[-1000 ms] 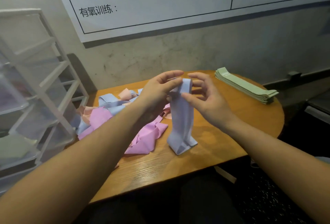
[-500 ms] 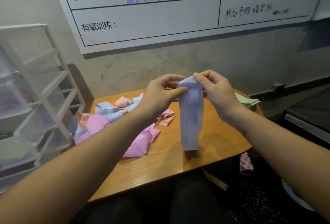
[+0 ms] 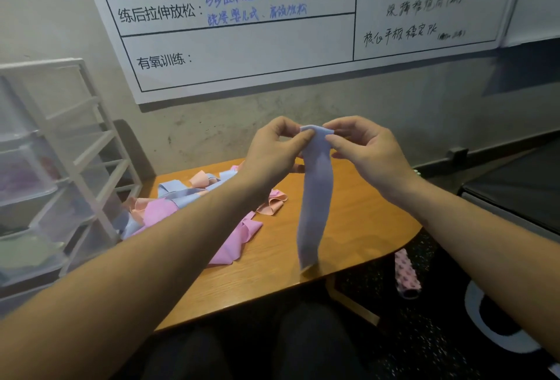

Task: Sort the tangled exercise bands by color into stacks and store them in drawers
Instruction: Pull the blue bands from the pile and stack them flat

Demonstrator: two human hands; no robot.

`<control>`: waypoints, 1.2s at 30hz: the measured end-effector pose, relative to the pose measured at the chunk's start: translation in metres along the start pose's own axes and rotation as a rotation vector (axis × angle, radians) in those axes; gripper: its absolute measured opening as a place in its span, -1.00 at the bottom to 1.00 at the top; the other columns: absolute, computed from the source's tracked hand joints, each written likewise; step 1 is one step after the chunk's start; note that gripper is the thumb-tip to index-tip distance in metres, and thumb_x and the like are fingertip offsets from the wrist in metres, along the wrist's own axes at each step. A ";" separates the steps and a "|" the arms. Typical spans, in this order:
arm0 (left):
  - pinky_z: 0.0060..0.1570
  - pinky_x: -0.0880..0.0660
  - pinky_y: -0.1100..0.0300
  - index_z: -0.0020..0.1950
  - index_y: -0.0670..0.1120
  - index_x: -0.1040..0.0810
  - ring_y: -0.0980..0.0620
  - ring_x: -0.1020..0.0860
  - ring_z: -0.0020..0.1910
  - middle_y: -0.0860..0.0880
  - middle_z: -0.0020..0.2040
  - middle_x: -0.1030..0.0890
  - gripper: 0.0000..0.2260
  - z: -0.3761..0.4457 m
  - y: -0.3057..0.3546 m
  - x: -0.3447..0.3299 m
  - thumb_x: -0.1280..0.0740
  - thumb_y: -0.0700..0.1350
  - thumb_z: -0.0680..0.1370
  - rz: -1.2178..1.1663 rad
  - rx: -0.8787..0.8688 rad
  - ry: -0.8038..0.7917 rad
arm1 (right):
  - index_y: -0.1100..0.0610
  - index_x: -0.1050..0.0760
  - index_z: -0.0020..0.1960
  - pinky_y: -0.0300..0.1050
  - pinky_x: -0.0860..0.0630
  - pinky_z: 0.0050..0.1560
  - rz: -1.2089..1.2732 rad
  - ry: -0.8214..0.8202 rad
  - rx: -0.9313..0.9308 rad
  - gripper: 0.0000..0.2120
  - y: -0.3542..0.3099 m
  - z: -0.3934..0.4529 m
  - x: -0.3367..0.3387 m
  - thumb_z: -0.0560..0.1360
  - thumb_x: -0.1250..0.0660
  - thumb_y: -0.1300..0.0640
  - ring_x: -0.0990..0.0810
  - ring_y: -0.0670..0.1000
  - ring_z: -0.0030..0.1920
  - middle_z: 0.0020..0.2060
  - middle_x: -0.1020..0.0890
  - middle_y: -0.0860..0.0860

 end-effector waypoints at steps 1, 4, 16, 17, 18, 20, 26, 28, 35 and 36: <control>-0.34 -0.55 0.19 -0.14 -0.11 -0.49 0.04 -0.62 -0.20 -0.08 -0.14 -0.60 -0.84 0.001 0.002 -0.001 -0.40 -0.12 0.61 0.041 -0.020 0.006 | 0.15 -0.63 0.08 -0.06 -0.63 0.01 -0.007 0.023 0.009 -0.90 -0.003 0.000 0.003 0.58 -0.39 0.22 -0.68 0.06 0.00 -0.02 -0.71 0.11; -0.26 -0.43 0.21 -0.15 -0.05 -0.48 0.11 -0.48 -0.25 0.00 -0.24 -0.54 -0.81 0.003 0.011 -0.001 -0.40 -0.04 0.60 0.138 -0.112 0.010 | 0.18 -0.62 0.09 -0.03 -0.61 -0.04 0.039 0.063 -0.016 -0.88 -0.011 0.002 0.007 0.59 -0.36 0.19 -0.65 0.02 -0.12 -0.08 -0.69 0.15; 0.06 -0.59 0.02 0.35 -0.09 -0.51 -0.03 -0.65 0.10 -0.12 0.18 -0.67 -0.75 0.003 -0.020 -0.025 -0.21 -0.14 0.70 -0.247 0.080 -0.224 | 0.20 -0.60 0.18 -0.10 -0.53 -0.09 0.302 0.001 -0.274 -0.79 0.008 0.020 -0.002 0.61 -0.33 0.12 -0.60 0.00 -0.11 -0.07 -0.66 0.08; 0.05 -0.59 0.06 0.36 -0.10 -0.50 -0.02 -0.65 0.10 -0.12 0.18 -0.67 -0.75 0.004 -0.022 -0.026 -0.19 -0.17 0.70 -0.255 0.089 -0.204 | 0.21 -0.59 0.21 -0.13 -0.53 -0.12 0.324 0.002 -0.283 -0.77 0.009 0.021 -0.003 0.61 -0.33 0.14 -0.60 -0.01 -0.13 -0.08 -0.66 0.08; 0.05 -0.58 0.10 0.37 -0.11 -0.50 -0.02 -0.65 0.10 -0.12 0.18 -0.67 -0.73 0.010 -0.034 -0.029 -0.18 -0.21 0.69 -0.266 0.116 -0.186 | 0.21 -0.59 0.21 -0.17 -0.52 -0.16 0.325 -0.001 -0.305 -0.78 0.020 0.025 -0.005 0.61 -0.33 0.15 -0.60 -0.05 -0.17 -0.11 -0.67 0.04; 0.12 -0.56 0.10 0.36 -0.11 -0.50 -0.05 -0.63 0.16 -0.13 0.20 -0.66 -0.70 0.016 -0.047 -0.030 -0.16 -0.28 0.66 -0.254 0.154 -0.133 | 0.16 -0.59 0.17 -0.25 -0.49 -0.26 0.315 -0.010 -0.322 -0.84 0.031 0.026 -0.007 0.61 -0.31 0.18 -0.58 -0.14 -0.30 -0.25 -0.67 -0.07; 0.36 -0.45 -0.20 0.35 -0.12 -0.53 -0.17 -0.58 0.29 -0.23 0.25 -0.62 -0.57 0.032 -0.086 -0.041 -0.23 -0.18 0.48 -0.398 0.264 -0.116 | 0.07 -0.59 0.05 -0.24 -0.44 -0.30 0.282 -0.008 -0.335 -0.86 0.071 0.034 -0.015 0.59 -0.31 0.26 -0.54 -0.14 -0.37 -0.32 -0.64 -0.09; 0.38 -0.41 -0.25 0.38 -0.19 -0.49 -0.20 -0.56 0.31 -0.27 0.27 -0.60 -0.62 0.038 -0.096 -0.043 -0.20 -0.18 0.57 -0.449 0.293 -0.125 | 0.07 -0.57 0.07 -0.24 -0.45 -0.32 0.295 0.007 -0.342 -0.86 0.084 0.037 -0.019 0.59 -0.32 0.26 -0.54 -0.14 -0.33 -0.25 -0.62 -0.06; 0.13 -0.58 -0.05 0.19 -0.27 -0.51 -0.19 -0.66 -0.01 -0.23 -0.01 -0.60 -0.68 0.071 -0.114 -0.038 -0.20 -0.02 0.68 -0.484 0.392 -0.119 | 0.07 -0.50 0.30 -0.16 -0.46 -0.18 0.215 -0.090 -0.511 -0.60 0.139 0.026 -0.027 0.59 -0.29 -0.16 -0.59 -0.07 -0.14 -0.06 -0.65 0.00; 0.00 -0.61 0.05 0.23 -0.22 -0.50 -0.08 -0.67 -0.12 -0.17 -0.02 -0.60 -0.65 0.077 -0.115 -0.037 -0.21 0.05 0.68 -0.486 0.428 -0.085 | 0.05 -0.51 0.28 -0.15 -0.45 -0.15 0.162 -0.122 -0.529 -0.55 0.147 0.023 -0.027 0.55 -0.30 -0.23 -0.59 -0.07 -0.10 -0.02 -0.64 0.00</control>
Point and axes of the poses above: each hand's wrist, its own z-axis towards the middle knuckle, its own x-axis out of the back of the hand, y = z × x, the point moved 3 cm from there along z, towards the middle knuckle
